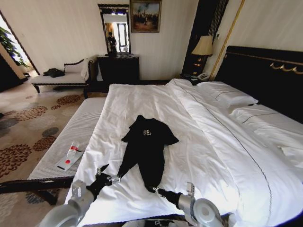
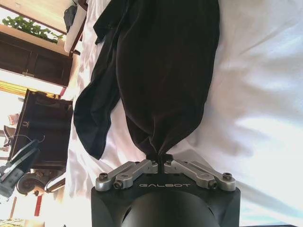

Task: Fold the clothes on the bed.

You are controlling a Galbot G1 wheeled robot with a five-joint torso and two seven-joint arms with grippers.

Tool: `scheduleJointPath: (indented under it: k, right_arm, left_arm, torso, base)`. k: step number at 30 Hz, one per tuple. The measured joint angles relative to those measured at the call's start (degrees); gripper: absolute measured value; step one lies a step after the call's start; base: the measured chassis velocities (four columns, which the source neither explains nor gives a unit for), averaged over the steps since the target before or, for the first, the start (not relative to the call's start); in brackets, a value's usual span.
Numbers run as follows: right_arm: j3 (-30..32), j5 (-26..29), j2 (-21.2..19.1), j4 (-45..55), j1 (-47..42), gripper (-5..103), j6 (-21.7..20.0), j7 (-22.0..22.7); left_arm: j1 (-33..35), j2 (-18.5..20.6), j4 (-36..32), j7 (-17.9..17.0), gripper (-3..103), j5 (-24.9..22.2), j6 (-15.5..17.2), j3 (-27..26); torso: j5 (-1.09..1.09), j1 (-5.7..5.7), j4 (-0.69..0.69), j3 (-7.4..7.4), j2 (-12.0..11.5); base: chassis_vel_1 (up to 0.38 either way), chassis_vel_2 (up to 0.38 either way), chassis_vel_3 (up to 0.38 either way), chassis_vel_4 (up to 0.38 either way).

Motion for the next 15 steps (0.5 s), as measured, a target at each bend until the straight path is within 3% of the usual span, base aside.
scheduleJointPath:
  k: [5,15]
  right_arm:
    - [0.4,-0.3,0.2,0.1,-0.2,1,0.1,0.0]
    - [0.9,-0.4,0.1,0.1,-0.3,1,0.2,0.1]
  left_arm:
    - [2.5,-0.7,0.8,0.7,100,4.9,-0.6,1.0]
    - [2.6,-3.6,6.0,0.7,100,5.1,-1.6,5.0]
  torso:
    - [0.0,0.0,-0.01,0.0,0.0]
    - [0.0,0.0,-0.01,0.0,0.0]
  base:
    - [0.0,0.0,0.0,0.0]
    - [0.0,0.0,0.0,0.0]
